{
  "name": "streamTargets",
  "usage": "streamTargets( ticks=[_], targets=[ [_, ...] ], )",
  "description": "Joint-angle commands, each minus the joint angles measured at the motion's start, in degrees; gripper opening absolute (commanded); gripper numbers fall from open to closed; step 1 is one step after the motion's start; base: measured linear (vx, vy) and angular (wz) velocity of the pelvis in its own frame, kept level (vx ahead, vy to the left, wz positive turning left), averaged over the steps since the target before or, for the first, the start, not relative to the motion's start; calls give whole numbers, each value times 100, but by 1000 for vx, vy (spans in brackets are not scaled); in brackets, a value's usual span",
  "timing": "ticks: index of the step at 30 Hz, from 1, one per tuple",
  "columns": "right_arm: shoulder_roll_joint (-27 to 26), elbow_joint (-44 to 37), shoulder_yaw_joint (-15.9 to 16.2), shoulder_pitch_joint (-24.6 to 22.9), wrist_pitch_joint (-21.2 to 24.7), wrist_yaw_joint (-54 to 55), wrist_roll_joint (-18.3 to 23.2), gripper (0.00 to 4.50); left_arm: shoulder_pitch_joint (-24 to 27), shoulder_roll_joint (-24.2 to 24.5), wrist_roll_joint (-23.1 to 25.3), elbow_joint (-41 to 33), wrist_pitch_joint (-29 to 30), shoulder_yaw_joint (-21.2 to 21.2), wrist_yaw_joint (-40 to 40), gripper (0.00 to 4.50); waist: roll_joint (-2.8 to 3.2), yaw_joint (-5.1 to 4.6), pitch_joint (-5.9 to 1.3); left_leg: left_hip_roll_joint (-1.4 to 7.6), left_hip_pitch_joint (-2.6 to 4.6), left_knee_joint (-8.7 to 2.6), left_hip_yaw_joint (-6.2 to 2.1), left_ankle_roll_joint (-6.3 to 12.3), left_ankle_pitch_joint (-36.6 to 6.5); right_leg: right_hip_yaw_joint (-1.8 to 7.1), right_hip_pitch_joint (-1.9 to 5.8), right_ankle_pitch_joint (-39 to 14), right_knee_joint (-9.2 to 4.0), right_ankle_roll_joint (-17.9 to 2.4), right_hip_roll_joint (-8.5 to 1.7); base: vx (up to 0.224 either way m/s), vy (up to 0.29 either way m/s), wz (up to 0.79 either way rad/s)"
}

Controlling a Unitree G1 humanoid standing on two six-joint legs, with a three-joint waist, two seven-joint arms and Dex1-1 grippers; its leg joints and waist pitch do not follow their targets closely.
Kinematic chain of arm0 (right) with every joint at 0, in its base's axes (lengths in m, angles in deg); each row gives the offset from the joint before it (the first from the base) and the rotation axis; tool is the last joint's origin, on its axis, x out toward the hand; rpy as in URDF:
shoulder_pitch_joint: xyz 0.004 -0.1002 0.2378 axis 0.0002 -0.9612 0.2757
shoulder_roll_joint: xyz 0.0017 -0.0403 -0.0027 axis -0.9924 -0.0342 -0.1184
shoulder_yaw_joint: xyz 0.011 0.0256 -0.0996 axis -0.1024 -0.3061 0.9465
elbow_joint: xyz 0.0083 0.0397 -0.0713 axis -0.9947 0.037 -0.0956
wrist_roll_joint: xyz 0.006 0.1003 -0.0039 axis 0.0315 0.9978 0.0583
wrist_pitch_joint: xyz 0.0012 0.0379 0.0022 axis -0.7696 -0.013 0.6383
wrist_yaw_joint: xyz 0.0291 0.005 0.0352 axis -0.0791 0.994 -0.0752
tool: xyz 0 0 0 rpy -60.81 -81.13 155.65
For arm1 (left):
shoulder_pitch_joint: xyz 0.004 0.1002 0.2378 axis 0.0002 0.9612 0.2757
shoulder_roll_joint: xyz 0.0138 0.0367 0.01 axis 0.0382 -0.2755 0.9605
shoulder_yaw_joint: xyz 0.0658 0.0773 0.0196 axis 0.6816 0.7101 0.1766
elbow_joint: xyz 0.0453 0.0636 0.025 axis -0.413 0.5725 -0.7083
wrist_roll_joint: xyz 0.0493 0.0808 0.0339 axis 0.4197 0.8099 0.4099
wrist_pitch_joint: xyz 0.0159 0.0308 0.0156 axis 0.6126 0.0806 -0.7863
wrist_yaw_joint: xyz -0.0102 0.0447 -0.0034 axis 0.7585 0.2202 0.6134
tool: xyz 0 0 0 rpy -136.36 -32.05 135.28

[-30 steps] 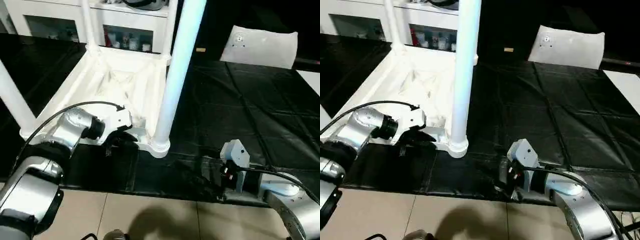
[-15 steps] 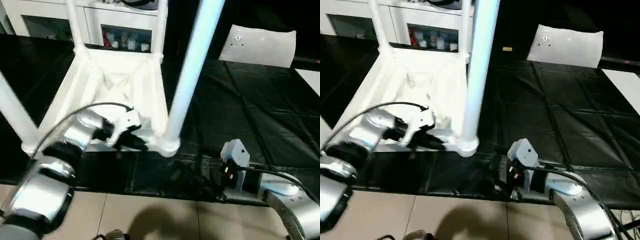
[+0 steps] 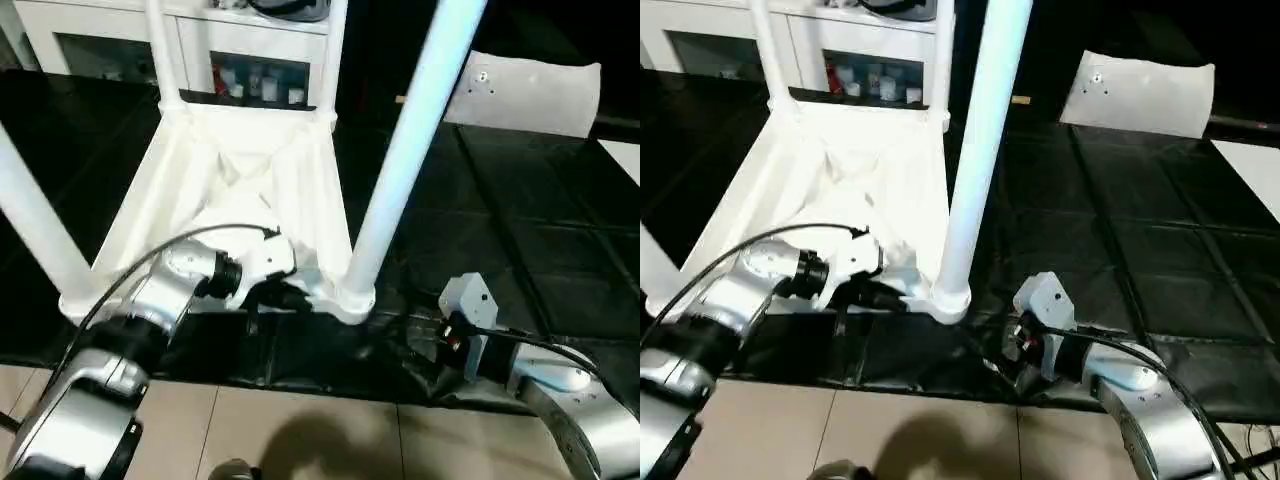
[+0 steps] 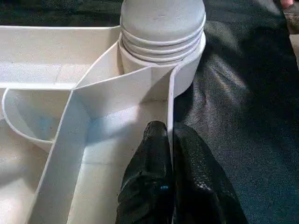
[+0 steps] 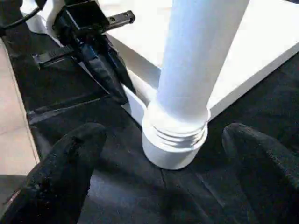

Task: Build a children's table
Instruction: Rotate table base

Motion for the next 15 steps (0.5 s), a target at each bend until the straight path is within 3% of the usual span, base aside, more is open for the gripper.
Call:
streamTargets(
  ticks=[1,4,11,15],
  targets=[
    [9,129,-11,45,-76,-6,-46,450,78,-126,-157,-38,-13,-96,-126,3,-29,-10,-306,420,180,-382,-181,248,-852,256,83,-58,-489,-1294,-605,0,0,0],
    [-1,178,-6,58,-111,-7,-65,450,114,-92,-133,-85,18,-122,-212,58,-23,-9,-313,424,179,-385,-186,234,-837,257,84,-9,-477,-1264,-598,0,0,0],
    [-3,216,2,63,-159,19,-88,450,198,47,-82,-316,395,-141,-221,58,-4,-19,-300,428,187,-410,-192,150,-1018,257,68,-212,-503,-1261,-594,0,0,0],
    [0,150,16,58,-130,50,-105,450,178,84,-43,-279,416,-58,-100,41,0,-17,-308,420,181,-403,-189,170,-931,261,73,-23,-492,-1261,-590,0,0,0]
  ],
)
